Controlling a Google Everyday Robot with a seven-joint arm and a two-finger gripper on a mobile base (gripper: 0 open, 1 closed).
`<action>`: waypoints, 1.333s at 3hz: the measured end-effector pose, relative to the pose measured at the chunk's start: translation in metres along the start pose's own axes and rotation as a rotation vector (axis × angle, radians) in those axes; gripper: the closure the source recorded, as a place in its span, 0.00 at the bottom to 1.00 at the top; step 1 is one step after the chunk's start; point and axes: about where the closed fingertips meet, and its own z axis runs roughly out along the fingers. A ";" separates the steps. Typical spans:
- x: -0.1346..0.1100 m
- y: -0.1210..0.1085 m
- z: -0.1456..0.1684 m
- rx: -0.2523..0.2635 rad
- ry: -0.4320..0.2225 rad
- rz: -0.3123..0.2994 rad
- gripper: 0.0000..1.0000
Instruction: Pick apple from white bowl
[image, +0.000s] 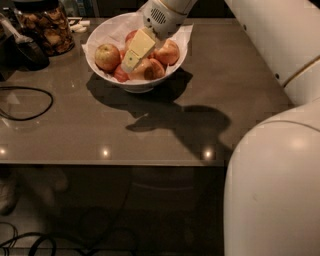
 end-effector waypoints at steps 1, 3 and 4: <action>0.001 0.000 0.002 0.000 0.003 0.006 0.20; 0.002 -0.001 0.007 0.001 0.017 0.014 0.23; 0.002 -0.003 0.012 0.001 0.036 0.017 0.23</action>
Offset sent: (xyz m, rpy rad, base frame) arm -0.0037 -0.0050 -0.0050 -0.0209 0.0232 -0.0166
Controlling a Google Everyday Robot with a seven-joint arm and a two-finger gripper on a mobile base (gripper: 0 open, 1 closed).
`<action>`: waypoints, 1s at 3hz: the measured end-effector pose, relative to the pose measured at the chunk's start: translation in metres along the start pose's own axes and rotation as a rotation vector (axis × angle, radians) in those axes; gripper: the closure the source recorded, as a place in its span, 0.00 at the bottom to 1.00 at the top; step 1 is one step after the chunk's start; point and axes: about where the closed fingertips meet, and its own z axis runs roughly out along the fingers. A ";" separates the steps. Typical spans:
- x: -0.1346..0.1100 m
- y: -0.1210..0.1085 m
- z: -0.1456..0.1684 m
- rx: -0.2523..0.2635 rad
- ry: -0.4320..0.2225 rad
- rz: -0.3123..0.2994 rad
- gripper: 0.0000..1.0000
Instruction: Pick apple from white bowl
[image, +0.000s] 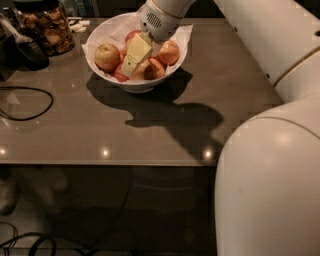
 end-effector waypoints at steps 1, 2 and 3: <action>-0.002 -0.003 0.005 0.005 0.018 0.004 0.23; -0.001 -0.007 0.012 0.011 0.038 0.016 0.24; 0.000 -0.011 0.018 0.011 0.050 0.031 0.23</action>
Offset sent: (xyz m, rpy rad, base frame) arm 0.0097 -0.0020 -0.0146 -0.0690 0.0367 -0.0303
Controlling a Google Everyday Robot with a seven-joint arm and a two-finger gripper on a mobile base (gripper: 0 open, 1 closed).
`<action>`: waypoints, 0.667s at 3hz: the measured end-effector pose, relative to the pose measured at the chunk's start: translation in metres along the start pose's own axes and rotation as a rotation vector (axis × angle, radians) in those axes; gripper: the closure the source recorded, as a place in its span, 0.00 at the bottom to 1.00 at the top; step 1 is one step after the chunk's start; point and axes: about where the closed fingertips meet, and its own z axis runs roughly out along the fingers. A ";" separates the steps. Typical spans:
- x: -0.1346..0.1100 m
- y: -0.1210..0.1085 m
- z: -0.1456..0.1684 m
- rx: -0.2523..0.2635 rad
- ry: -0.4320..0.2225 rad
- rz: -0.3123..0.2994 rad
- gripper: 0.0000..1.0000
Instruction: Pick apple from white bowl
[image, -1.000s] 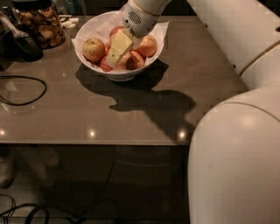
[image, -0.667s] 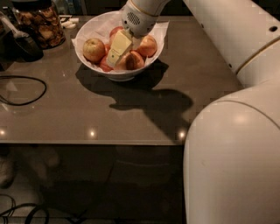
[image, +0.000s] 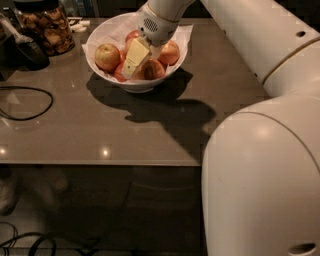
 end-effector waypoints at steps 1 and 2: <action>0.004 -0.002 0.005 -0.001 0.010 0.010 0.25; 0.006 -0.003 0.008 -0.002 0.016 0.016 0.25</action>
Offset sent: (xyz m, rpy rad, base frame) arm -0.0044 -0.0121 -0.0143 -0.0290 0.0381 -0.0204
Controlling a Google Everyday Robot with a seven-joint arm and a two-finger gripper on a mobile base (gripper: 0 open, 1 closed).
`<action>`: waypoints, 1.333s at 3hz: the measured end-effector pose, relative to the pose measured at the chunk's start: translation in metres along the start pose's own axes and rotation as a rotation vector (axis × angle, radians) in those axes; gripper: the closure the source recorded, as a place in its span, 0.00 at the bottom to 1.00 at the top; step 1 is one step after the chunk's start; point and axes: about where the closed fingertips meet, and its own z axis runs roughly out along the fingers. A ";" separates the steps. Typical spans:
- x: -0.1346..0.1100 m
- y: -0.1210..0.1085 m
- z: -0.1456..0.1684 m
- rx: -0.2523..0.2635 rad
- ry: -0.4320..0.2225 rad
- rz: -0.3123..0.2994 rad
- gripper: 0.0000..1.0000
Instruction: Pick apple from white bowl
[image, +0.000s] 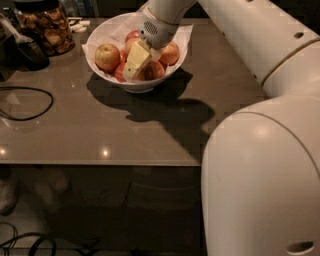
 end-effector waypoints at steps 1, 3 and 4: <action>0.000 0.000 0.000 0.000 0.000 0.000 0.40; 0.000 0.000 0.000 0.000 0.000 0.000 0.86; 0.000 0.000 0.000 0.000 0.000 0.000 1.00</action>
Offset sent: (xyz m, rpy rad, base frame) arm 0.0000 0.0000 0.0000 0.0000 0.0000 0.0000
